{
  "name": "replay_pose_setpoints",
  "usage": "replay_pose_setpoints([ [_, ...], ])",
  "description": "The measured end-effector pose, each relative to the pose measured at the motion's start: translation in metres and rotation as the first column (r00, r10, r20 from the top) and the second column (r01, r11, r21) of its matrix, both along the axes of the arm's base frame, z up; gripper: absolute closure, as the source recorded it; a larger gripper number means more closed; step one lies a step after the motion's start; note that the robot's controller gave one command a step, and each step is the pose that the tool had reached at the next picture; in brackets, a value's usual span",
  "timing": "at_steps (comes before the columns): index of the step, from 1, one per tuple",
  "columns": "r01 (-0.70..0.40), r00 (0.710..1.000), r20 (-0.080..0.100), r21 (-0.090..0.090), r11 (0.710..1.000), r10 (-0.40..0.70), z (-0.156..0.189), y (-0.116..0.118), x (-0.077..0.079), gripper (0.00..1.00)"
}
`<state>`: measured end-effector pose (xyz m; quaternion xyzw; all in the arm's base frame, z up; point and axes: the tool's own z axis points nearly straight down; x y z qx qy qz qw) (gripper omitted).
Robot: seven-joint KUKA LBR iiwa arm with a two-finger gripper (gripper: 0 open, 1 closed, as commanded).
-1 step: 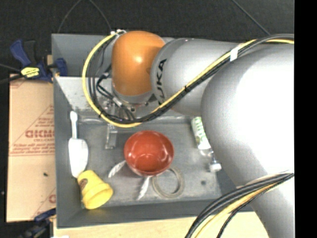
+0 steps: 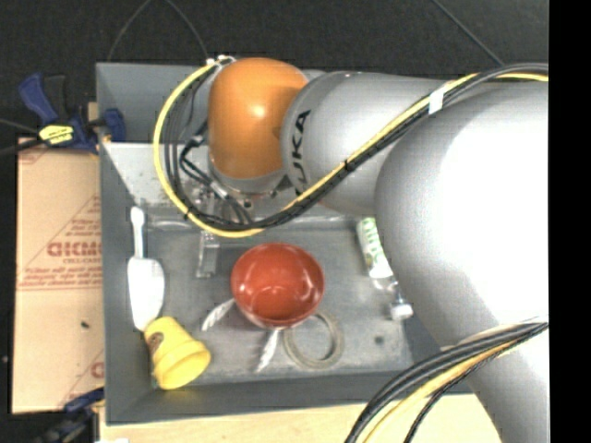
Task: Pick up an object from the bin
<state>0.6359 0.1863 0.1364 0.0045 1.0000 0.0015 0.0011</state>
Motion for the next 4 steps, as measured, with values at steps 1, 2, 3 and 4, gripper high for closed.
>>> replay_pose_setpoints([
  [1,-0.049,0.999,0.003,0.000,0.999,0.049,-0.046,-0.011,-0.035,0.00],
  [2,0.000,1.000,0.012,0.001,1.000,0.000,-0.054,-0.071,-0.042,0.00],
  [3,-0.010,1.000,0.011,0.004,1.000,0.010,-0.066,-0.091,-0.049,0.00],
  [4,-0.002,1.000,0.027,0.006,1.000,0.002,0.047,-0.091,-0.024,0.00],
])
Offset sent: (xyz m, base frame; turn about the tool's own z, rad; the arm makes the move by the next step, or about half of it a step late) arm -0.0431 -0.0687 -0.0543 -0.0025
